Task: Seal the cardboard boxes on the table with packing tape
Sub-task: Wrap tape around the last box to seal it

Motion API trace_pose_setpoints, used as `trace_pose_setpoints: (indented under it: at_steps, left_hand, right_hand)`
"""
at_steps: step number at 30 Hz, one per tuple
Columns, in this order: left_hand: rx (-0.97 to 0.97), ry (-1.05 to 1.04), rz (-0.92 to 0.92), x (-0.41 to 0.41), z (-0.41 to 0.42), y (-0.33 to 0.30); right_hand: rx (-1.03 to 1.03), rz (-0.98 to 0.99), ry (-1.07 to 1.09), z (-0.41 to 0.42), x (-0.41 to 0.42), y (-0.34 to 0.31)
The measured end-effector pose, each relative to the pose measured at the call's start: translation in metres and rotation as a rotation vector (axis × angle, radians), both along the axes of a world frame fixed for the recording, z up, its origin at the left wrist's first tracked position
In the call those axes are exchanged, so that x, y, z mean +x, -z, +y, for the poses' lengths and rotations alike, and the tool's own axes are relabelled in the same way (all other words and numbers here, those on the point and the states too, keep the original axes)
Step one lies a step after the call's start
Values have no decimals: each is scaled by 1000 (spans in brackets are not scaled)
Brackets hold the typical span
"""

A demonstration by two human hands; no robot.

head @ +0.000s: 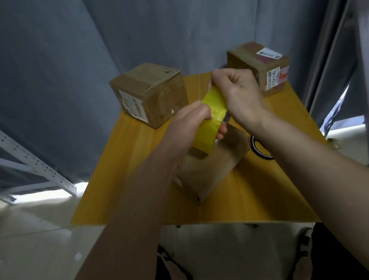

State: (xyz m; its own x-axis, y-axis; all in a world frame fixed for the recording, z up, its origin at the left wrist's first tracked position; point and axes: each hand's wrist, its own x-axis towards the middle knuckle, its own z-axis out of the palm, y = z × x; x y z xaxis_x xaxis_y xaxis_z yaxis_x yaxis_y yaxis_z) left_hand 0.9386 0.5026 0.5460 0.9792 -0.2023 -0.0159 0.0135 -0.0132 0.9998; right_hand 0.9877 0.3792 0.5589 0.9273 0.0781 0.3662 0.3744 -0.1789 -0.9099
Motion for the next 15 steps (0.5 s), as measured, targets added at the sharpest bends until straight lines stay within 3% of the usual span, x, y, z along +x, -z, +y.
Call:
trace_pose_setpoints:
  at_steps: [7,15]
  left_hand:
    - [-110,24,-2,-1,1,4]
    - [-79,2,-20,-5,-3,2]
  right_hand:
    - [-44,-34,16,1,2,-2]
    - [-44,10,19,1,1,-2]
